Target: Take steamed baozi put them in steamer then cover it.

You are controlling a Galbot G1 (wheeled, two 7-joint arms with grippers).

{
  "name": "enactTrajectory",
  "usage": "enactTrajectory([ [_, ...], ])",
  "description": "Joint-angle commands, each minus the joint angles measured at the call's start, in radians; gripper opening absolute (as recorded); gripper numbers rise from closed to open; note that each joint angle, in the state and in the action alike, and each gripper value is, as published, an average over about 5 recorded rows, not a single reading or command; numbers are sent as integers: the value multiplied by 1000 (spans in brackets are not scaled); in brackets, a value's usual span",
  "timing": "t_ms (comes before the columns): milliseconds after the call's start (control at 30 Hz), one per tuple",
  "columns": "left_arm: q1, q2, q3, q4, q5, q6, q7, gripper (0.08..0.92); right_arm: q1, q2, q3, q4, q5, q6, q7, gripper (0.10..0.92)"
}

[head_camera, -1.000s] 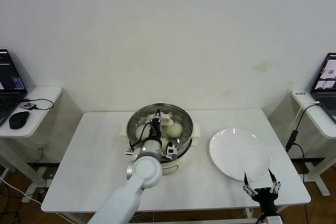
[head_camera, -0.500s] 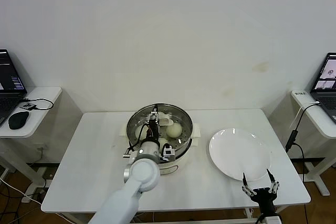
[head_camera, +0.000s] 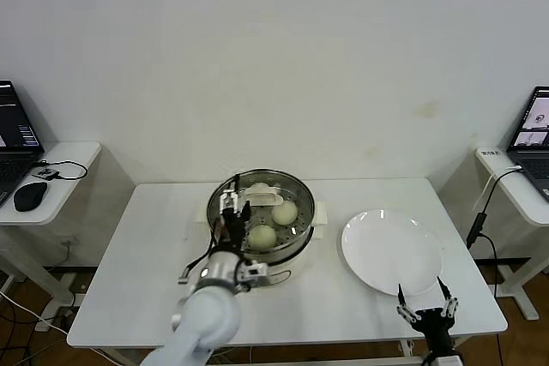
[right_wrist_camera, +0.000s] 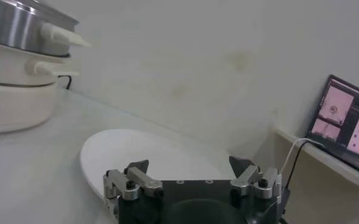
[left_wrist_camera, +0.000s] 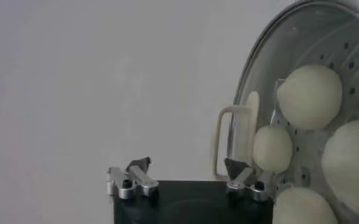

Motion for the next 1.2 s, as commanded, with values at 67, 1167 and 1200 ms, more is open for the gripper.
enactTrajectory([
  [67,434,29,-382,-214,-970,-273,-411,823,1,-17,-20,5,34,8,-2,823],
  [1167,744,-79,-561,-30,-1258,-668,-300,823,-106,-126,-91,52,152,32,-20,823],
  [1200,741,-82,-563,-29,-1251,-665,-299,823,-111,-129,-91,51,153,35,-20,823],
])
